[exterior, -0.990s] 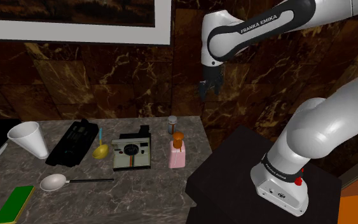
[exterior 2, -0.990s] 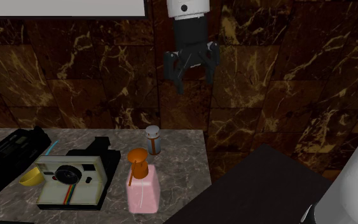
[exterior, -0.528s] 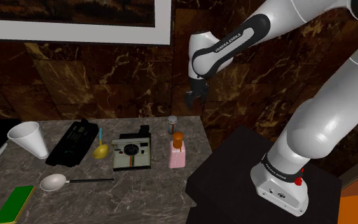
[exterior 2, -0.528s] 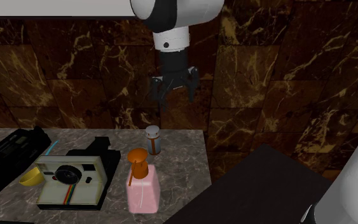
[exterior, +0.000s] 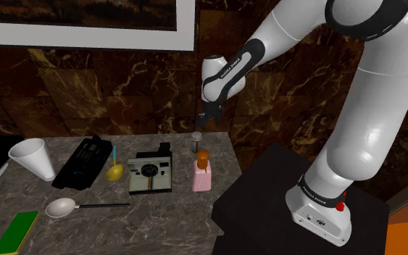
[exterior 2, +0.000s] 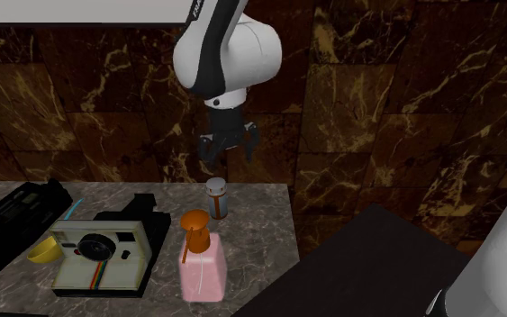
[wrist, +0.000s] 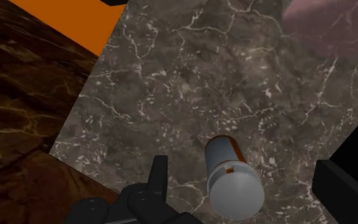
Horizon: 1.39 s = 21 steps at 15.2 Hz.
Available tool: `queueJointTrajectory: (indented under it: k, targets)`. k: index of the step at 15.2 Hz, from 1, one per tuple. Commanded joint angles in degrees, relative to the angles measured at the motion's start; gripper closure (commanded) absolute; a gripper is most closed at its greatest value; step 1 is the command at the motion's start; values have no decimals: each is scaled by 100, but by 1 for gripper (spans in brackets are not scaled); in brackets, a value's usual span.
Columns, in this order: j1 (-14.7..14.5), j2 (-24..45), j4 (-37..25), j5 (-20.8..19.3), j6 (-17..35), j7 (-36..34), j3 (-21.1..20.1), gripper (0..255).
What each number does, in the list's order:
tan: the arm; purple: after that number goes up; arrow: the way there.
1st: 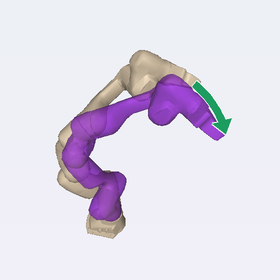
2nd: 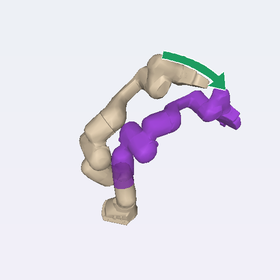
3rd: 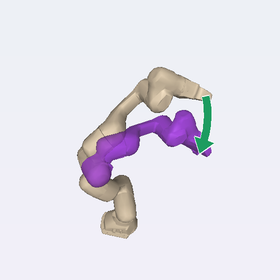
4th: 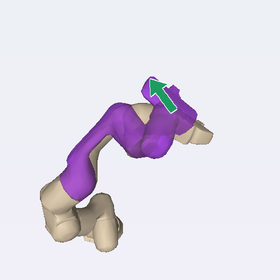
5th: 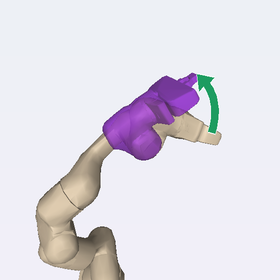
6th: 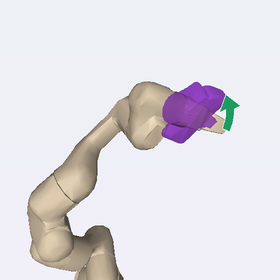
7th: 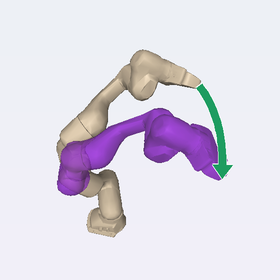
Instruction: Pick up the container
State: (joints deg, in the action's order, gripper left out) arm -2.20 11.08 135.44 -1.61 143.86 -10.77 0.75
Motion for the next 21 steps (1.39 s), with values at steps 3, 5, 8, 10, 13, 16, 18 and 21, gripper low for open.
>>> queueJointTrajectory:
  k: [3,5,8,10,13,16,18,21]
  targets:
    - [6,891,-609,82,424,-12,-29,0]
    - [11,1337,-954,119,592,-19,-47,0]
    - [17,1822,-1367,156,739,-27,-66,0]
    - [18,1964,-1399,155,849,-28,-67,0]
    - [18,2180,-1455,155,1009,-28,-67,0]
    - [18,2368,-1511,155,1142,-28,-67,0]
    - [16,2350,-1493,155,1142,-30,-67,255]
    - [15,2360,-1500,155,1144,-31,-67,255]
